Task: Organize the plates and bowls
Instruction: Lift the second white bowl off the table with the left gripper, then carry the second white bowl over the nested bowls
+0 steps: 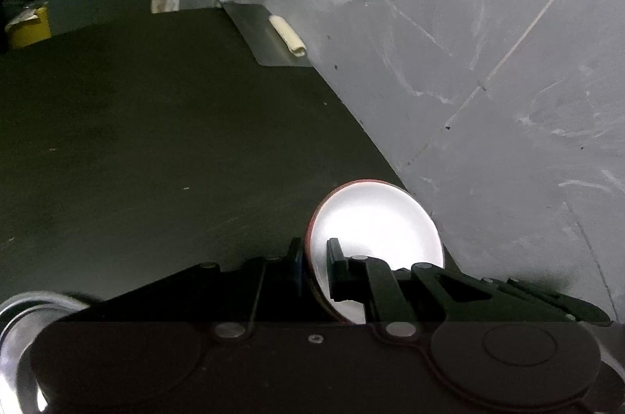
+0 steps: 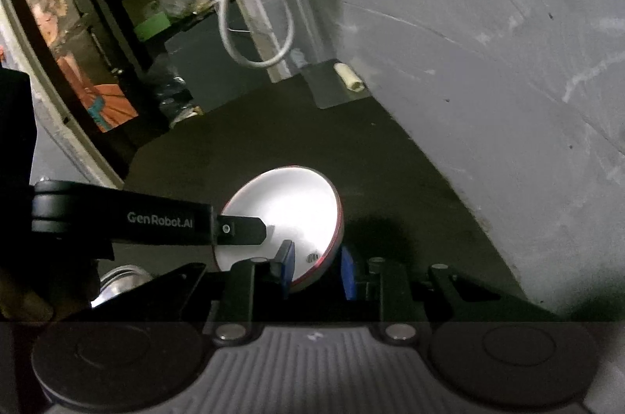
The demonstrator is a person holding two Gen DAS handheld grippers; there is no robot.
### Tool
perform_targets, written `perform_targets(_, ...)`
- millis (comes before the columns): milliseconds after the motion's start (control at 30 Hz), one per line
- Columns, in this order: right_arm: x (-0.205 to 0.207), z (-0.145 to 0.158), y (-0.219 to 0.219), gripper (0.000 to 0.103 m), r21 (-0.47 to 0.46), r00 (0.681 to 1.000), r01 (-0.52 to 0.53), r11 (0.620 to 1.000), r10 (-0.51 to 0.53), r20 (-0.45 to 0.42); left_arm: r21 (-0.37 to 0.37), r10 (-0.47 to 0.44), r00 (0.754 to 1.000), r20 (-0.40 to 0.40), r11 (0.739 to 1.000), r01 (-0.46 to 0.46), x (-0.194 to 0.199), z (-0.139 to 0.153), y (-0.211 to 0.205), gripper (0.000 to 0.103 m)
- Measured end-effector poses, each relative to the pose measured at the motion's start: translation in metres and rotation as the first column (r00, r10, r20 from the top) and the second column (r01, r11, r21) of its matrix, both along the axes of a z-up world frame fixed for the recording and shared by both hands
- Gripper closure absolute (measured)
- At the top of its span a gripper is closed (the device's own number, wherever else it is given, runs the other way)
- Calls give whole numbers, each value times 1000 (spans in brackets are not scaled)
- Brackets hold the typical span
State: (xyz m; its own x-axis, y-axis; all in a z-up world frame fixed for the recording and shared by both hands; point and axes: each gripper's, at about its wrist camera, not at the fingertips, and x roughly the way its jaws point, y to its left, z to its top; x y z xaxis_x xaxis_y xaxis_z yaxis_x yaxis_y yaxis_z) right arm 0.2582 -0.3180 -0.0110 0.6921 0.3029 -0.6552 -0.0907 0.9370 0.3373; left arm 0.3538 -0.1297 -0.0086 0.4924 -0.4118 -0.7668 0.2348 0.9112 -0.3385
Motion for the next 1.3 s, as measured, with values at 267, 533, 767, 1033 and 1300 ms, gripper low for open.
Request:
perform_targets(267, -27, 16, 32, 75, 4, 997, -63, 998, 63, 34, -8, 62, 998, 30, 998, -62, -40, 16, 39, 91)
perform_targets(533, -61, 25, 63, 75, 11, 991, -122, 992, 121, 48, -11, 105, 994, 40, 995, -104, -81, 21, 77, 91)
perform_targets(767, -94, 26, 82, 75, 23, 987, -154, 988, 153, 41, -12, 118, 992, 38, 993, -117, -117, 22, 104, 91)
perform_targets(1033, -129, 26, 97, 75, 31, 982, -189, 981, 188, 33, -15, 126, 992, 29, 992, -126, -152, 18, 123, 91)
perform_targets(1300, -158, 31, 104, 75, 36, 976, -217, 975, 216, 30, -23, 129, 991, 21, 991, -128, -184, 17, 134, 91)
